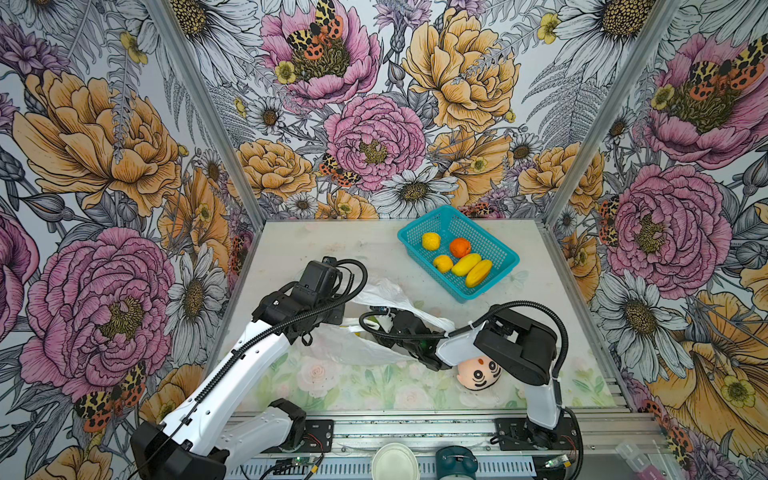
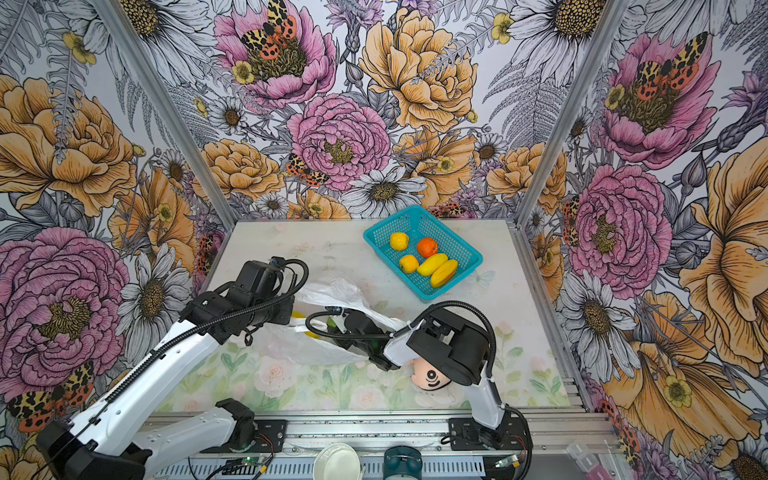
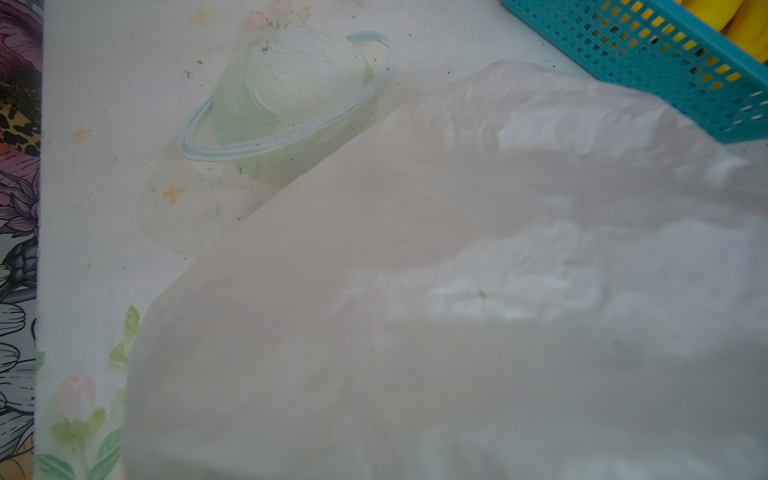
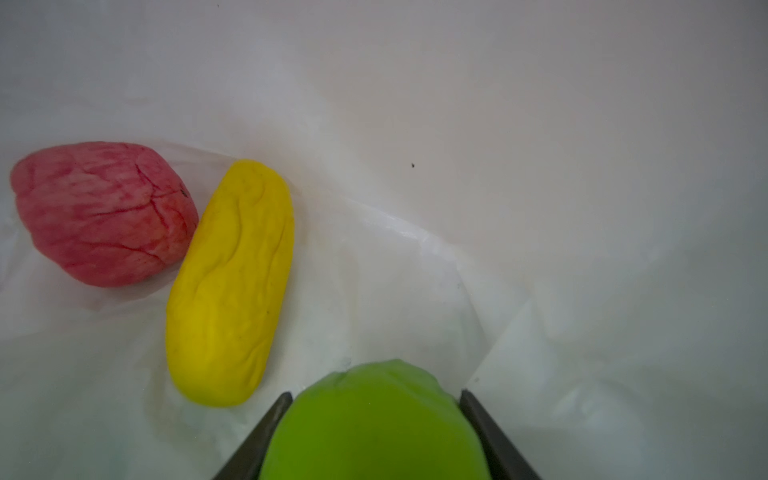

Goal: Untie the knot of the plastic bag and take out the fruit
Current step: 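Lift the green apple up out of the bag opening with the right gripper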

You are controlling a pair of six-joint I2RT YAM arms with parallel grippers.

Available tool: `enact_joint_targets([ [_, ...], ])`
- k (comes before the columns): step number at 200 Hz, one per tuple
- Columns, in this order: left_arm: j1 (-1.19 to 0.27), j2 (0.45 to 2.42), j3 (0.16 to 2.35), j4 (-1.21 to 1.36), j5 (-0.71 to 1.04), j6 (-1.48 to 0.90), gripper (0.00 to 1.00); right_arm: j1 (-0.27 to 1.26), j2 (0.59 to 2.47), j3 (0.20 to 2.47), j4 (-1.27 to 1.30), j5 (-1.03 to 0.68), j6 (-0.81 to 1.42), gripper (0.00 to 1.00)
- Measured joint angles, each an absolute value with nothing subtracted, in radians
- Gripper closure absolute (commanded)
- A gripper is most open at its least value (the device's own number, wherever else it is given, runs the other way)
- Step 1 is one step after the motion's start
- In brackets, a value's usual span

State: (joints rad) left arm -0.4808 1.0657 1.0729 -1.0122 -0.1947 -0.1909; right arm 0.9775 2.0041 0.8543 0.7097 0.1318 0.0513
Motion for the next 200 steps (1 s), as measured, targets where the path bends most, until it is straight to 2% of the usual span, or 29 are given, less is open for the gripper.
enact_joint_targets([
  [19,-0.481,1.074,1.073,-1.013,-0.189,-0.191,1.0,0.979,1.977,0.835,0.714,0.149,0.06,0.34],
  [46,-0.481,1.075,1.073,-1.012,-0.189,-0.191,1.0,0.992,1.861,0.802,0.688,0.167,0.075,0.32],
  [80,-0.481,1.075,1.073,-1.013,-0.188,-0.191,1.0,1.022,1.728,0.735,0.766,0.171,0.07,0.34],
  [99,-0.481,1.075,1.073,-1.013,-0.188,-0.191,1.0,1.032,1.743,0.714,0.796,0.165,0.059,0.38],
  [140,-0.481,1.075,1.073,-1.013,-0.188,-0.191,1.0,1.014,1.866,0.712,0.828,0.141,0.058,0.37],
  [171,-0.481,1.075,1.073,-1.013,-0.188,-0.191,1.0,0.995,1.895,0.711,0.829,0.118,0.063,0.28],
  [200,-0.481,1.075,1.073,-1.013,-0.188,-0.191,1.0,0.992,1.893,0.701,0.875,0.101,0.061,0.25],
])
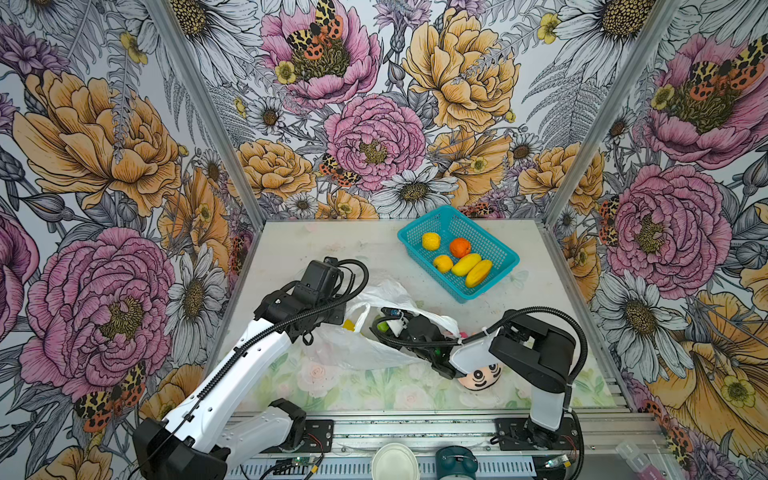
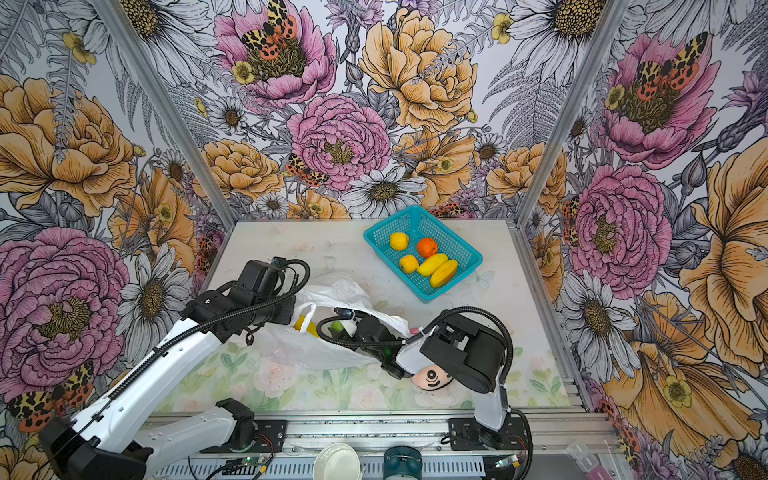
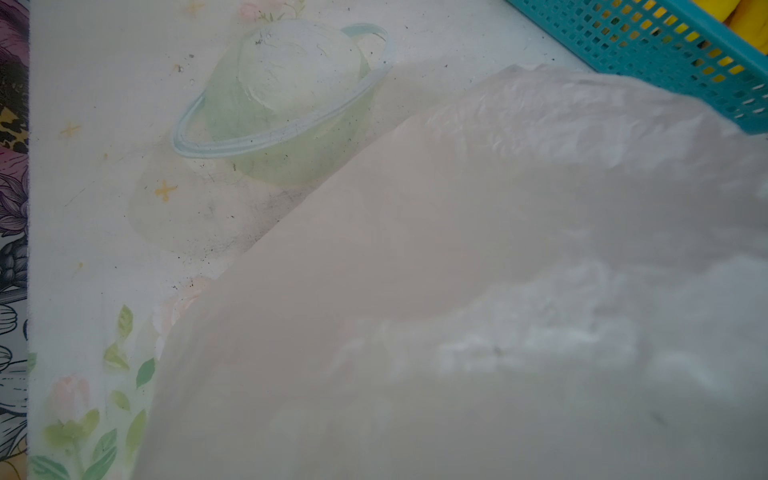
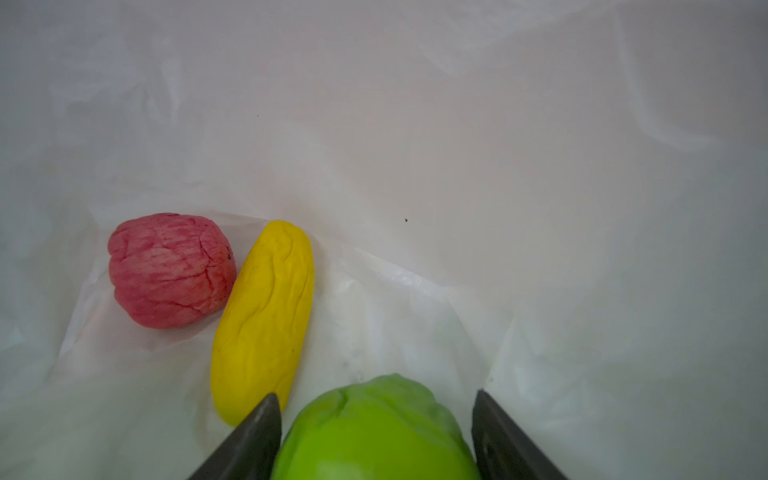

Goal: Untie the knot of the plastic bag and take out the fruit
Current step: 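Lift the green apple up out of the bag opening with the right gripper, then carry the green apple over the teal basket with the right gripper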

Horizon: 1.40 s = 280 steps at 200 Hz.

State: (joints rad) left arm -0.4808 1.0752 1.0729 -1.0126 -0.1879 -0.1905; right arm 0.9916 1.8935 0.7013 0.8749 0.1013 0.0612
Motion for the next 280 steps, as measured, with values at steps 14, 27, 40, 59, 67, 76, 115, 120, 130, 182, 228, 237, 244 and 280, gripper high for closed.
enact_joint_targets([
  [14,-0.481,1.075,1.073,-1.013,-0.188,-0.191,1.0,0.992,1.886,0.689,0.881,0.098,0.06,0.24],
  [27,-0.481,1.075,1.073,-1.013,-0.188,-0.191,1.0,0.992,1.869,0.67,0.887,0.092,0.057,0.21],
  [40,-0.481,1.075,1.073,-1.012,-0.188,-0.191,1.0,0.991,1.848,0.645,0.907,0.083,0.054,0.18],
  [59,-0.481,1.075,1.073,-1.012,-0.188,-0.191,1.0,0.991,1.826,0.609,0.946,0.071,0.043,0.17],
  [67,-0.481,1.075,1.073,-1.013,-0.188,-0.191,1.0,0.991,1.825,0.599,0.962,0.065,0.038,0.17],
  [76,-0.481,1.075,1.073,-1.013,-0.188,-0.191,1.0,0.991,1.825,0.59,0.974,0.056,0.031,0.17],
  [115,-0.481,1.075,1.073,-1.013,-0.188,-0.191,1.0,0.993,1.814,0.505,1.045,-0.017,-0.002,0.19],
  [120,-0.481,1.075,1.073,-1.013,-0.188,-0.191,1.0,0.997,1.814,0.496,1.053,-0.024,-0.01,0.19],
  [130,-0.481,1.075,1.073,-1.013,-0.188,-0.191,1.0,1.005,1.814,0.486,1.06,-0.032,-0.03,0.18],
  [182,-0.481,1.085,1.073,-1.013,-0.188,-0.191,1.0,1.12,1.893,0.592,1.004,0.044,-0.13,0.15],
  [228,-0.481,1.084,1.073,-1.013,-0.188,-0.191,1.0,1.08,1.938,0.643,0.995,0.168,-0.132,0.14],
  [237,-0.481,1.084,1.073,-1.013,-0.188,-0.191,1.0,1.072,1.943,0.646,0.995,0.194,-0.13,0.14],
  [244,-0.481,1.084,1.073,-1.013,-0.188,-0.191,1.0,1.067,1.944,0.647,0.994,0.212,-0.128,0.14],
  [280,-0.481,1.084,1.073,-1.013,-0.188,-0.191,1.0,1.03,1.951,0.701,0.879,0.27,-0.061,0.13],
])
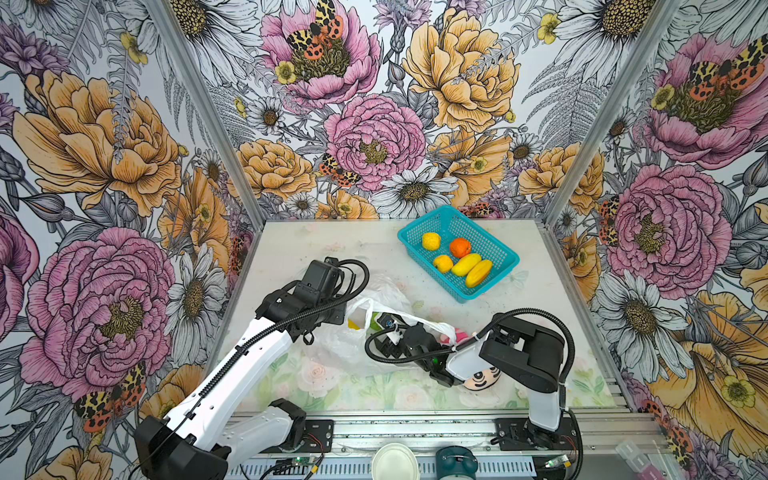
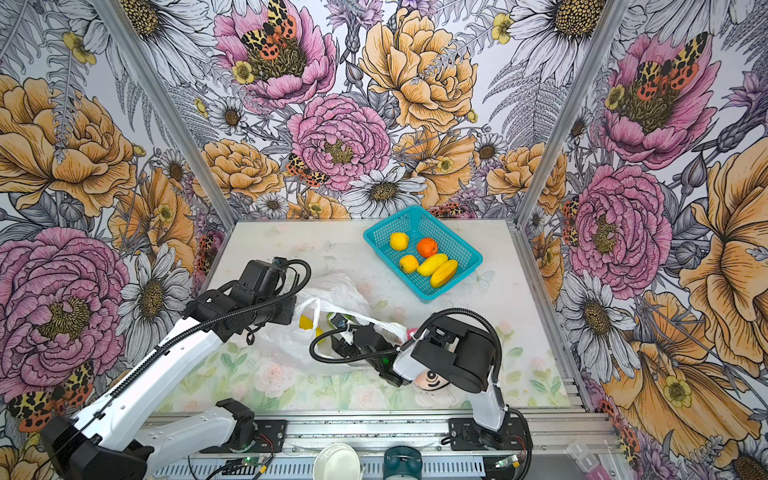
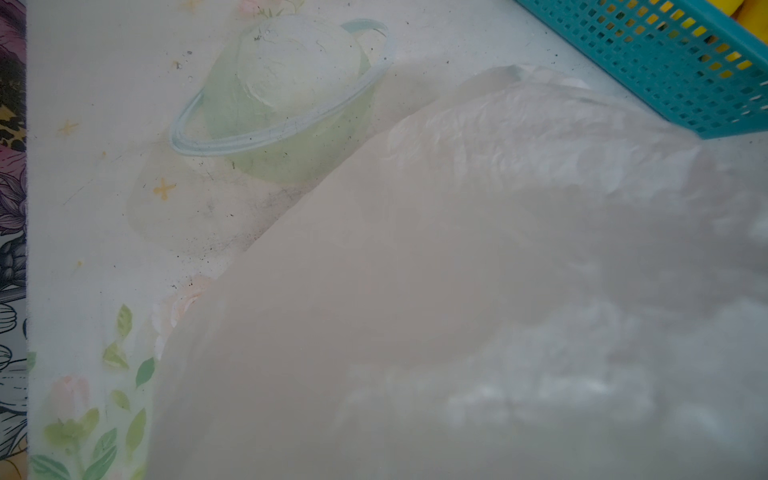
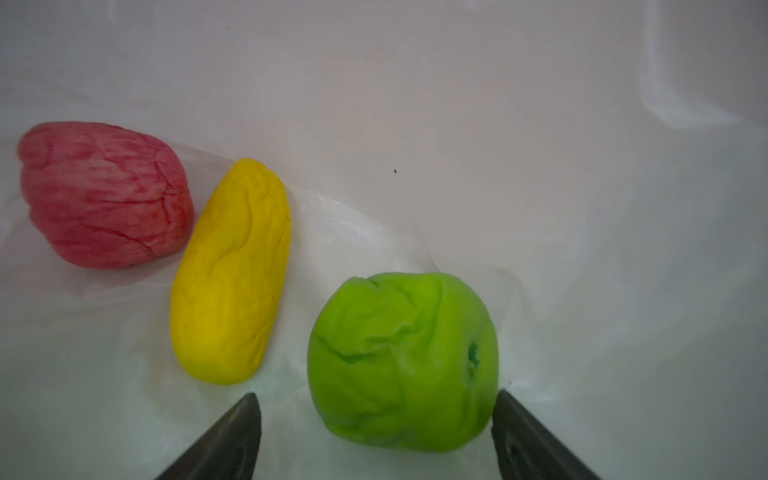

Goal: Untie the knot of the plastic bag and take out the fruit
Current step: 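Carry the green apple over the teal basket with the right gripper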

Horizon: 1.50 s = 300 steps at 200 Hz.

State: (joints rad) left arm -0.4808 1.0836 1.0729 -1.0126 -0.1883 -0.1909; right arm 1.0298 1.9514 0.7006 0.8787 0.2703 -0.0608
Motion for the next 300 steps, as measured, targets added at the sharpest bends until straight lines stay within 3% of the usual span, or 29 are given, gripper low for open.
enact_joint_targets([
  [75,-0.481,1.081,1.073,-1.013,-0.188,-0.191,1.0,0.994,2.087,0.932,0.657,0.296,0.072,0.2],
  [129,-0.481,1.081,1.073,-1.013,-0.188,-0.191,1.0,0.995,2.1,0.969,0.614,0.301,0.101,0.46],
  [209,-0.466,1.083,1.073,-1.013,-0.188,-0.191,1.0,1.036,1.833,0.726,0.707,0.186,0.075,0.66],
  [264,-0.443,1.084,1.073,-1.013,-0.189,-0.191,1.0,1.098,1.7,0.585,0.805,0.118,0.017,0.69],
  [300,-0.44,1.09,1.073,-1.013,-0.188,-0.191,1.0,1.099,1.42,0.528,0.777,0.152,-0.002,0.7],
])
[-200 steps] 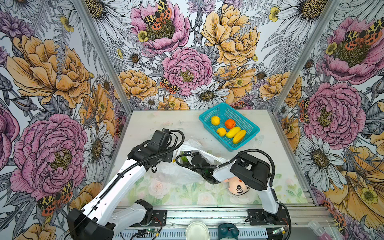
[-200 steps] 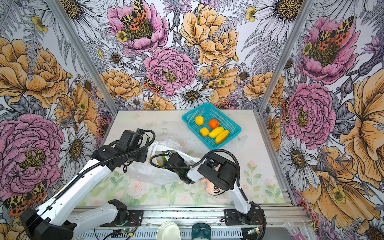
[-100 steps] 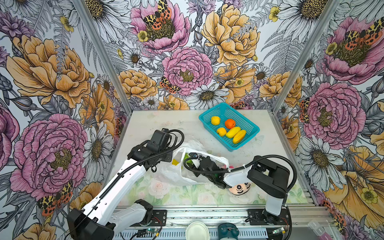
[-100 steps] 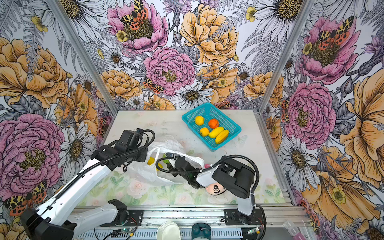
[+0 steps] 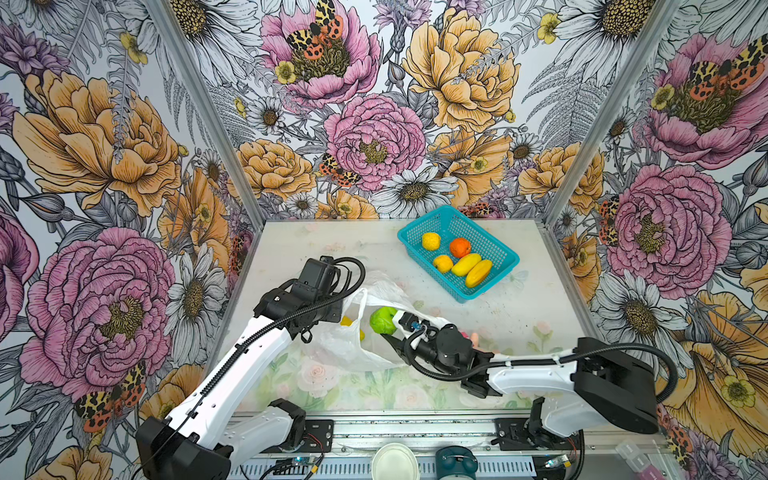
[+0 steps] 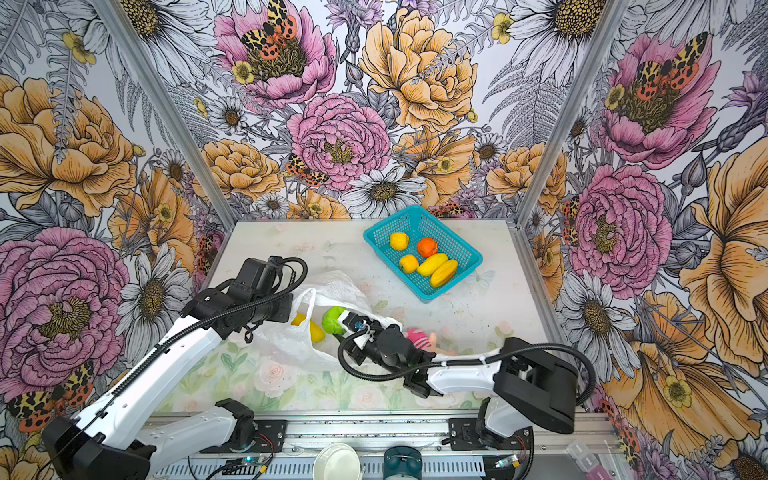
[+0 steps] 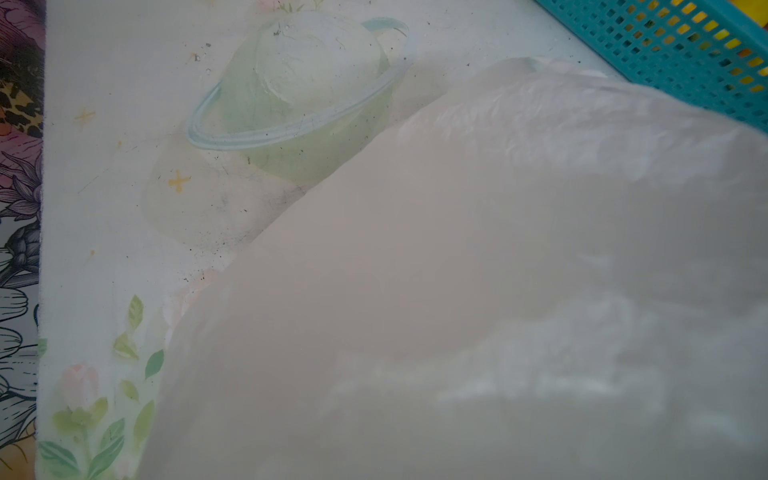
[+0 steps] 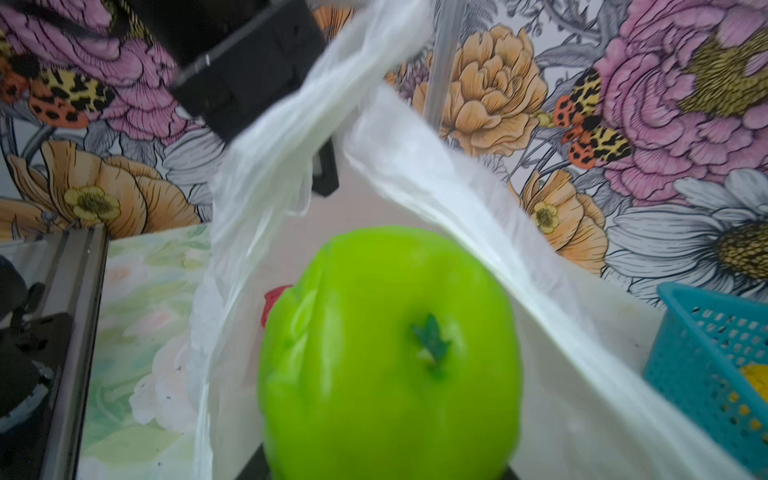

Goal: Untie the knot of the plastic bag and take out the fruit
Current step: 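Carry the green apple over the teal basket with the right gripper, then lower the apple into the teal basket and open the right gripper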

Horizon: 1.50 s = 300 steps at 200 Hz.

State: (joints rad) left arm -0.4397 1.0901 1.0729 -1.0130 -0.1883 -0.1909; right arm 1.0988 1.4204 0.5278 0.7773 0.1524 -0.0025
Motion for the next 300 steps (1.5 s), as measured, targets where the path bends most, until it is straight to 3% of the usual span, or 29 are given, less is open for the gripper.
enact_joint_targets([
  [55,-0.432,1.09,1.073,-1.013,-0.186,-0.191,1.0,1.022,0.979,0.567,0.623,0.259,0.01,0.72],
  [92,-0.432,1.092,1.073,-1.013,-0.185,-0.191,1.0,0.825,0.894,0.569,0.488,0.322,0.095,0.72],
  [121,-0.432,1.096,1.073,-1.013,-0.185,-0.191,1.0,0.606,0.988,0.574,0.373,0.286,0.188,0.75],
  [155,-0.432,1.096,1.073,-1.013,-0.185,-0.191,1.0,0.426,1.237,0.643,0.278,0.199,0.272,0.76],
  [218,-0.429,1.096,1.073,-1.013,-0.177,-0.191,1.0,0.377,1.606,0.835,0.182,0.167,0.29,0.81],
  [300,-0.428,1.096,1.073,-1.013,-0.162,-0.191,1.0,0.35,1.721,0.966,0.113,0.163,0.3,0.74],
])
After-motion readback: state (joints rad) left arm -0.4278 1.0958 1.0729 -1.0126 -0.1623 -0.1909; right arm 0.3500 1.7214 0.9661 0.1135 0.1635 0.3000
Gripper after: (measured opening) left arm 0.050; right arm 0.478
